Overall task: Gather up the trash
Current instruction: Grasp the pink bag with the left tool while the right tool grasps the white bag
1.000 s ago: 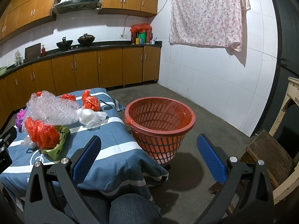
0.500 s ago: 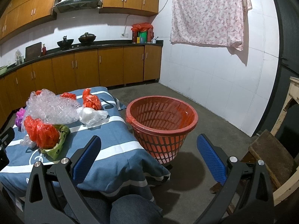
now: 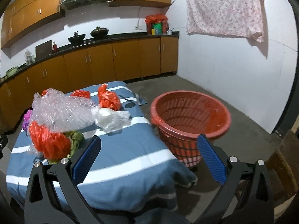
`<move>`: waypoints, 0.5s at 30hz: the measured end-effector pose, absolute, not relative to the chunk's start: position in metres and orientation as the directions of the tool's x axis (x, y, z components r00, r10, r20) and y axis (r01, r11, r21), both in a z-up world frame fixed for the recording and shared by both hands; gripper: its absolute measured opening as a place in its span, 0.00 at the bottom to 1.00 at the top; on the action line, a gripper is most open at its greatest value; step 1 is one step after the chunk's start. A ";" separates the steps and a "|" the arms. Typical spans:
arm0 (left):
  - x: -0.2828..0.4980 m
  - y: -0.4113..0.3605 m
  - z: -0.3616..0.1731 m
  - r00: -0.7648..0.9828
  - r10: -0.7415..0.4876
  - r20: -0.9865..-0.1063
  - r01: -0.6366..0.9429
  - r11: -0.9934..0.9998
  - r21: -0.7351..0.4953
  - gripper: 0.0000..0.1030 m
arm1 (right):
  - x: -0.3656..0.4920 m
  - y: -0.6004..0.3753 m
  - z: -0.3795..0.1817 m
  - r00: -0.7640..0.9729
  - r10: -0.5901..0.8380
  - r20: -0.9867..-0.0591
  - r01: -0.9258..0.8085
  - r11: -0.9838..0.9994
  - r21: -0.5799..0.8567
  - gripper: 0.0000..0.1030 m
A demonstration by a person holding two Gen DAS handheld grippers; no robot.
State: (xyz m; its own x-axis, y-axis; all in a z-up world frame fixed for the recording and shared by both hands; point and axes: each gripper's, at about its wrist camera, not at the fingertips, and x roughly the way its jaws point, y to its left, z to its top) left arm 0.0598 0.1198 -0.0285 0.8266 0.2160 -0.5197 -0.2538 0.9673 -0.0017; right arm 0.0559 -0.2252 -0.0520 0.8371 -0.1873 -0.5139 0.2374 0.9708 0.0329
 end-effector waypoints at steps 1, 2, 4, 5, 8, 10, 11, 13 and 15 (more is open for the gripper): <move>0.068 0.132 -0.028 0.821 0.231 -0.522 -0.276 0.961 -0.008 0.96 | 0.063 -0.225 -0.053 0.837 -0.180 -0.516 0.232 0.972 0.038 0.98; 0.076 0.141 -0.028 0.815 0.242 -0.527 -0.293 0.956 -0.015 0.96 | 0.071 -0.224 -0.053 0.838 -0.174 -0.518 0.226 0.973 0.040 0.98; 0.092 0.158 -0.029 0.801 0.254 -0.543 -0.322 0.946 -0.032 0.96 | 0.084 -0.220 -0.056 0.838 -0.167 -0.520 0.215 0.976 0.033 0.98; 0.102 0.168 -0.030 0.793 0.261 -0.550 -0.336 0.941 -0.039 0.96 | 0.094 -0.217 -0.057 0.836 -0.163 -0.524 0.208 0.978 0.027 0.98; 0.133 0.188 -0.038 0.764 0.290 -0.576 -0.363 0.932 -0.013 0.96 | 0.118 -0.212 -0.064 0.830 -0.142 -0.540 0.183 0.983 0.023 0.98; 0.153 0.194 -0.047 0.745 0.293 -0.599 -0.366 0.931 0.000 0.96 | 0.133 -0.207 -0.067 0.827 -0.132 -0.547 0.170 0.985 0.019 0.98; 0.164 0.198 -0.052 0.733 0.290 -0.616 -0.366 0.931 0.003 0.96 | 0.139 -0.205 -0.069 0.826 -0.128 -0.549 0.163 0.986 0.016 0.98; 0.182 0.204 -0.061 0.716 0.283 -0.638 -0.364 0.931 0.005 0.96 | 0.155 -0.198 -0.075 0.821 -0.114 -0.559 0.142 0.990 0.007 0.98; 0.200 0.208 -0.069 0.698 0.282 -0.659 -0.364 0.931 0.014 0.96 | 0.170 -0.192 -0.081 0.813 -0.101 -0.573 0.123 0.992 0.000 0.98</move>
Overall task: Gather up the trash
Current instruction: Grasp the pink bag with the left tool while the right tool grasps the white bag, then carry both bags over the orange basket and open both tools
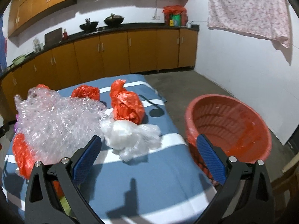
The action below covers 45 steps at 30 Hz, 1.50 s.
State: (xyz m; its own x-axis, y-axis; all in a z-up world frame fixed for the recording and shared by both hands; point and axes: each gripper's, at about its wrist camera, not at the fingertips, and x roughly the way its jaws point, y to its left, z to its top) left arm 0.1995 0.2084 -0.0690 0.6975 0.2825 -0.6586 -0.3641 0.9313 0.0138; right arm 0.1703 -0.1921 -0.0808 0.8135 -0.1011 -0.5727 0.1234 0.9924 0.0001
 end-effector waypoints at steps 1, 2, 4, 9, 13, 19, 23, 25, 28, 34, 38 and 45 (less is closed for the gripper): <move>0.205 0.209 -0.072 0.693 0.280 -0.665 -0.362 0.932 0.015 0.96 | 0.176 -0.190 -0.084 0.810 -0.096 -0.578 0.116 0.993 -0.002 0.98; 0.212 0.210 -0.075 0.688 0.278 -0.670 -0.359 0.933 0.018 0.96 | 0.183 -0.189 -0.087 0.803 -0.091 -0.588 0.109 0.994 -0.005 0.98; 0.224 0.212 -0.080 0.681 0.275 -0.679 -0.352 0.936 0.026 0.96 | 0.197 -0.187 -0.092 0.789 -0.080 -0.610 0.101 0.995 0.000 0.97; 0.255 0.219 -0.091 0.662 0.261 -0.702 -0.330 0.943 0.040 0.96 | 0.223 -0.183 -0.101 0.762 -0.048 -0.645 0.078 0.997 0.017 0.97; 0.274 0.225 -0.101 0.639 0.233 -0.733 -0.314 0.949 0.027 0.89 | 0.236 -0.179 -0.111 0.732 -0.033 -0.681 0.053 0.999 0.009 0.94; 0.292 0.230 -0.115 0.615 0.170 -0.770 -0.282 0.959 -0.013 0.76 | 0.247 -0.174 -0.130 0.666 0.007 -0.746 0.017 1.000 0.024 0.83; 0.303 0.232 -0.123 0.600 0.137 -0.788 -0.261 0.965 -0.031 0.61 | 0.248 -0.173 -0.136 0.648 0.018 -0.761 0.006 1.000 0.029 0.72; 0.304 0.232 -0.123 0.607 0.137 -0.783 -0.257 0.966 -0.030 0.59 | 0.246 -0.175 -0.137 0.649 0.026 -0.761 0.008 0.999 0.041 0.66; 0.301 0.230 -0.121 0.616 0.134 -0.776 -0.244 0.969 -0.027 0.56 | 0.244 -0.176 -0.135 0.648 0.034 -0.761 0.008 0.999 0.051 0.60; 0.289 0.227 -0.111 0.646 0.143 -0.750 -0.232 0.973 -0.015 0.54 | 0.235 -0.177 -0.130 0.655 0.059 -0.753 -0.004 0.997 0.075 0.52; 0.275 0.225 -0.103 0.668 0.141 -0.730 -0.224 0.974 -0.016 0.52 | 0.228 -0.179 -0.129 0.661 0.070 -0.748 -0.015 0.997 0.080 0.47; 0.246 0.219 -0.077 0.722 0.126 -0.680 -0.195 0.980 -0.026 0.51 | 0.212 -0.187 -0.121 0.691 0.089 -0.717 -0.020 0.994 0.103 0.45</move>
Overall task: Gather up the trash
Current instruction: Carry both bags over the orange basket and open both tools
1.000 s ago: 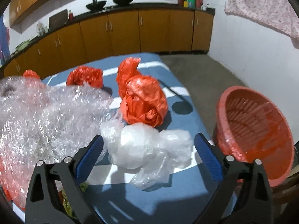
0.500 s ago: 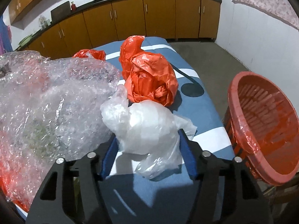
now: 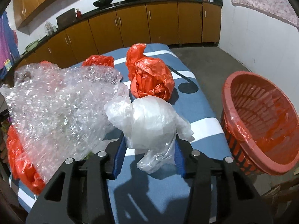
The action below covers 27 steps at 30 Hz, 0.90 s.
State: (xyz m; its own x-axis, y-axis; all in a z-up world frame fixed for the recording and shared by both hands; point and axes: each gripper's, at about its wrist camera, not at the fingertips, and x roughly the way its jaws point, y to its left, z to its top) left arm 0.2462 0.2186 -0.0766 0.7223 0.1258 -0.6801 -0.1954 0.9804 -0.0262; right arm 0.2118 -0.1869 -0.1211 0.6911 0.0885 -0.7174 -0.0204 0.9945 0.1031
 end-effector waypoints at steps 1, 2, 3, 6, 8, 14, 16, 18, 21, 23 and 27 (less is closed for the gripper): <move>0.241 0.217 -0.071 0.731 0.122 -0.671 -0.190 0.981 -0.028 0.51 | 0.209 -0.188 -0.119 0.698 0.090 -0.711 -0.020 0.994 0.106 0.45; 0.238 0.216 -0.067 0.738 0.119 -0.664 -0.186 0.982 -0.031 0.51 | 0.207 -0.189 -0.118 0.703 0.090 -0.706 -0.019 0.994 0.108 0.45; 0.234 0.215 -0.062 0.747 0.113 -0.655 -0.181 0.983 -0.036 0.51 | 0.203 -0.190 -0.115 0.711 0.089 -0.698 -0.017 0.994 0.110 0.45; 0.221 0.207 -0.042 0.776 0.090 -0.624 -0.157 0.986 -0.053 0.51 | 0.194 -0.193 -0.107 0.729 0.085 -0.679 -0.016 0.994 0.108 0.45; 0.213 0.200 -0.030 0.794 0.074 -0.603 -0.136 0.989 -0.058 0.51 | 0.189 -0.196 -0.100 0.743 0.083 -0.664 -0.017 0.994 0.105 0.45; 0.193 0.160 0.008 0.834 -0.005 -0.552 -0.037 0.997 -0.064 0.51 | 0.174 -0.208 -0.078 0.783 0.073 -0.618 -0.012 0.995 0.102 0.45; 0.190 0.143 0.016 0.839 -0.031 -0.543 -0.004 0.998 -0.063 0.51 | 0.169 -0.215 -0.069 0.798 0.059 -0.599 -0.004 0.996 0.093 0.45; 0.187 0.123 0.026 0.843 -0.067 -0.534 0.039 0.997 -0.063 0.51 | 0.164 -0.224 -0.061 0.810 0.041 -0.584 0.011 0.996 0.085 0.45; 0.181 0.089 0.037 0.845 -0.124 -0.521 0.107 0.992 -0.062 0.51 | 0.157 -0.243 -0.051 0.824 0.011 -0.566 0.041 0.996 0.080 0.45; 0.177 0.062 0.043 0.840 -0.169 -0.515 0.159 0.985 -0.064 0.51 | 0.154 -0.257 -0.047 0.828 -0.019 -0.560 0.072 0.995 0.073 0.45; 0.176 0.013 0.045 0.822 -0.238 -0.517 0.237 0.969 -0.070 0.52 | 0.146 -0.286 -0.042 0.830 -0.088 -0.551 0.141 0.988 0.055 0.45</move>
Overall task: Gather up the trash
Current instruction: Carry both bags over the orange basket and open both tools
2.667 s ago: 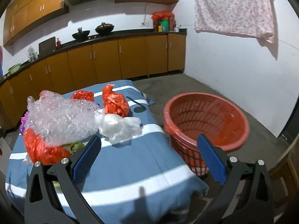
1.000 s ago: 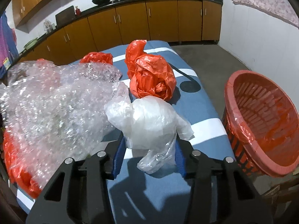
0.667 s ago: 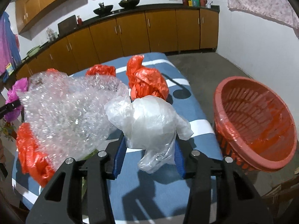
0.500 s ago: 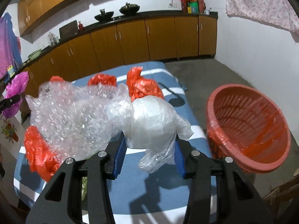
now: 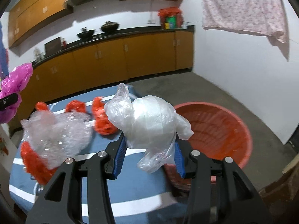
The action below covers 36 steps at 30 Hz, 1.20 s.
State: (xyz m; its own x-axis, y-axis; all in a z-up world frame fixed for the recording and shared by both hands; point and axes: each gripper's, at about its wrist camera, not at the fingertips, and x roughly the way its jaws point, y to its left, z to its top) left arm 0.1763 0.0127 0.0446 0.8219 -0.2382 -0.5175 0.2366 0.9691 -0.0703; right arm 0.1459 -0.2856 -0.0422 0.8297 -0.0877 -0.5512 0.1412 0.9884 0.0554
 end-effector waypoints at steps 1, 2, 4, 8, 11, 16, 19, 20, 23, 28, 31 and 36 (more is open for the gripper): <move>0.176 -0.002 0.044 0.817 -0.252 -0.519 0.255 0.965 -0.069 0.52 | 0.144 -0.293 -0.042 0.828 -0.105 -0.550 0.160 0.986 0.052 0.45; 0.177 -0.016 0.042 0.810 -0.265 -0.522 0.270 0.960 -0.068 0.52 | 0.143 -0.303 -0.042 0.824 -0.129 -0.551 0.186 0.981 0.049 0.45; 0.182 -0.041 0.035 0.789 -0.301 -0.535 0.306 0.948 -0.082 0.52 | 0.142 -0.317 -0.043 0.817 -0.157 -0.554 0.220 0.974 0.048 0.45; 0.193 -0.094 0.019 0.750 -0.353 -0.560 0.366 0.926 -0.093 0.52 | 0.142 -0.346 -0.045 0.799 -0.214 -0.561 0.292 0.955 0.051 0.45; 0.204 -0.130 0.005 0.716 -0.385 -0.582 0.400 0.910 -0.110 0.52 | 0.147 -0.360 -0.044 0.791 -0.244 -0.562 0.324 0.945 0.045 0.45; 0.223 -0.181 -0.020 0.659 -0.427 -0.619 0.444 0.885 -0.138 0.52 | 0.154 -0.383 -0.046 0.785 -0.268 -0.558 0.362 0.930 0.063 0.45; 0.232 -0.208 -0.033 0.633 -0.437 -0.639 0.463 0.875 -0.140 0.52 | 0.157 -0.396 -0.049 0.783 -0.275 -0.557 0.376 0.924 0.072 0.45; 0.234 -0.214 -0.037 0.626 -0.441 -0.643 0.467 0.872 -0.144 0.52 | 0.160 -0.399 -0.052 0.782 -0.274 -0.560 0.378 0.922 0.077 0.45; 0.239 -0.231 -0.044 0.615 -0.444 -0.652 0.479 0.867 -0.138 0.52 | 0.165 -0.404 -0.059 0.778 -0.270 -0.567 0.383 0.919 0.087 0.45; 0.248 -0.249 -0.055 0.598 -0.450 -0.663 0.503 0.855 -0.127 0.52 | 0.169 -0.414 -0.065 0.775 -0.266 -0.573 0.393 0.913 0.108 0.45; 0.253 -0.259 -0.060 0.588 -0.453 -0.670 0.519 0.847 -0.117 0.52 | 0.171 -0.424 -0.067 0.774 -0.263 -0.576 0.400 0.908 0.122 0.45; 0.260 -0.274 -0.069 0.558 -0.465 -0.688 0.544 0.831 -0.120 0.55 | 0.177 -0.430 -0.065 0.783 -0.250 -0.570 0.397 0.906 0.149 0.47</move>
State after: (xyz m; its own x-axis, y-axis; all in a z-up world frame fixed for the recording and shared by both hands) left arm 0.2597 -0.2737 -0.0686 0.5578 -0.4648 -0.6876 0.5439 0.8305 -0.1202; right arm 0.1766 -0.4296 -0.0648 0.7830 -0.2499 -0.5696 0.3972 0.9056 0.1489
